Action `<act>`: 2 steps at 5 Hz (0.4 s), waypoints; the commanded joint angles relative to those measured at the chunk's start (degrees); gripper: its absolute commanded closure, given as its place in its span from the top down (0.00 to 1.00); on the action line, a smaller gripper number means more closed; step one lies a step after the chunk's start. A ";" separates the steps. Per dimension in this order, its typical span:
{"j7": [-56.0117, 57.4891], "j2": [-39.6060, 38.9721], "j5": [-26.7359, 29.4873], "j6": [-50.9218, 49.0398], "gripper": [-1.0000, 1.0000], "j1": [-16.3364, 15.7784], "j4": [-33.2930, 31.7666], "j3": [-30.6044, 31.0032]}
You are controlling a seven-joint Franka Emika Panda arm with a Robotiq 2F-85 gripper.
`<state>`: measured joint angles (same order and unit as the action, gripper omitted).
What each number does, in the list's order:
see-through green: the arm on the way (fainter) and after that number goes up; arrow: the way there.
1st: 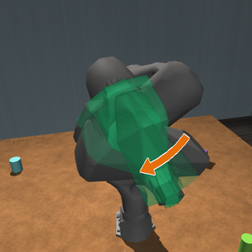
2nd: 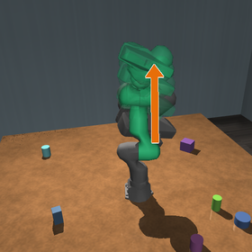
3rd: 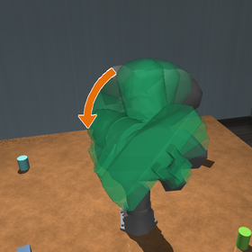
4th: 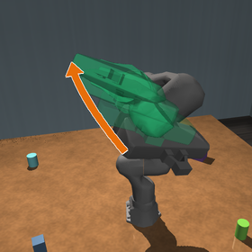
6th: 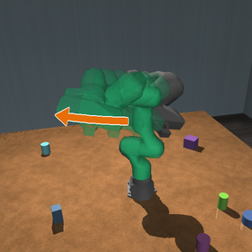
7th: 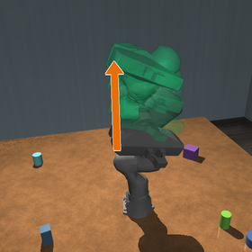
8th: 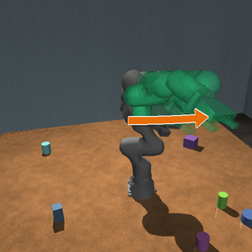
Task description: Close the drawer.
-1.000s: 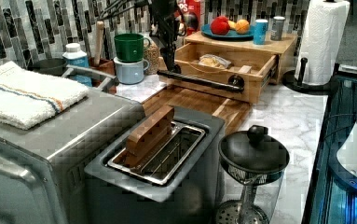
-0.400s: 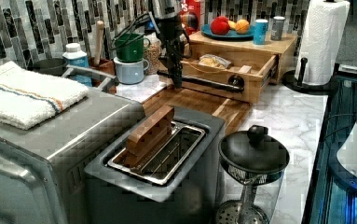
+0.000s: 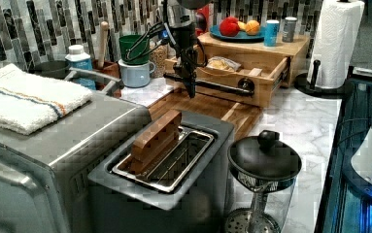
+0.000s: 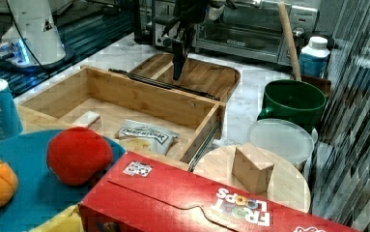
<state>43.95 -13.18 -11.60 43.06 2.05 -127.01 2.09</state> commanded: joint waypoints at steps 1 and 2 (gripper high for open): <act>9.48 -1.90 -1.73 4.32 0.00 4.82 3.68 -2.17; 12.81 -1.78 -1.85 5.15 0.00 6.76 3.78 -2.83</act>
<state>51.45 -14.59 -12.78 47.56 6.84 -126.79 2.09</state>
